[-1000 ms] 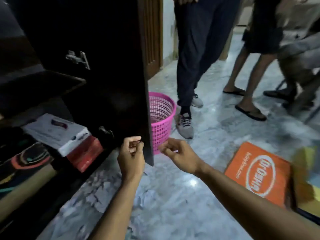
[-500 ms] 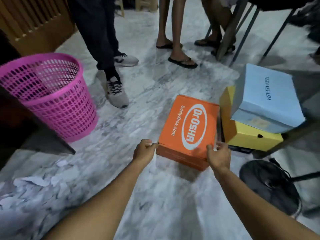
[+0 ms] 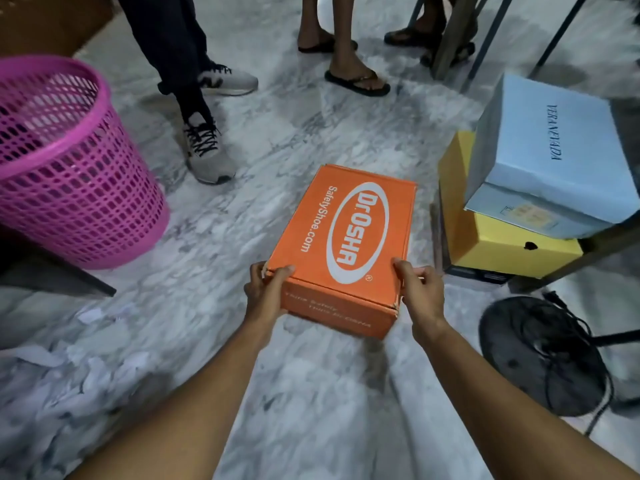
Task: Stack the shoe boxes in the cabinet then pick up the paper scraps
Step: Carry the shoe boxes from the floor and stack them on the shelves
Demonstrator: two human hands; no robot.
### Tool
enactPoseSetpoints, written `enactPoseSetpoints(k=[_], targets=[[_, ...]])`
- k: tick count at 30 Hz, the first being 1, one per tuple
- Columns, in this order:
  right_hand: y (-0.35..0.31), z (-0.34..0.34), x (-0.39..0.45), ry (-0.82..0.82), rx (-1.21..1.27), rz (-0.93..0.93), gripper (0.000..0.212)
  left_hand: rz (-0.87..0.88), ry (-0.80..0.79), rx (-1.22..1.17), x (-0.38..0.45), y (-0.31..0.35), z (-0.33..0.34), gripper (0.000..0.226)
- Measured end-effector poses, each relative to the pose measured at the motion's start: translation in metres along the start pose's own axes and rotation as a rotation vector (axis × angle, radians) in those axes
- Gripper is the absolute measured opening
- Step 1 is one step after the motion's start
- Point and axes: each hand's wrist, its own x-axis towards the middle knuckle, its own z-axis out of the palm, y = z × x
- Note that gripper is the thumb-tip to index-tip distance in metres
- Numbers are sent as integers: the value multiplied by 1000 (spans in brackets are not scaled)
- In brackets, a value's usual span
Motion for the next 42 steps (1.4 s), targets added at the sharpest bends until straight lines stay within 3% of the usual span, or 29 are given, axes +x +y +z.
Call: enactPoseSetpoints(k=[4,7,9,11,15,21,29,33,36,39,42], targets=[[-17,1,-8,-173,18,48,48,40,7,-36,-25,5,-41,35],[-42,6,-12,-334,106,174,86,62,-31,-52,-57,10,-75,40],[-52,9,-17,-389,67,186,96,53,-61,-52,-81,14,-101,52],[-58,13,-29,-431,21,198,96,57,-59,-71,-104,18,-127,53],[-74,22,-74,-577,16,156,66,87,-45,-89,-147,23,-172,57],[-110,42,-129,-768,57,-53,76,87,-70,-105,-199,60,-241,82],[-201,115,-272,-1245,-130,-340,78,349,135,-143,-266,146,-337,104],[-234,173,-338,-1442,-158,-492,69,370,288,-167,-313,165,-388,75],[-259,206,-380,-1544,-173,-547,66,476,476,-249,-346,175,-423,69],[-277,232,-406,-1604,-222,-596,76,581,660,-376,-380,191,-453,60],[-295,245,-420,-1629,-51,-510,56,694,835,-525,-414,217,-476,64]])
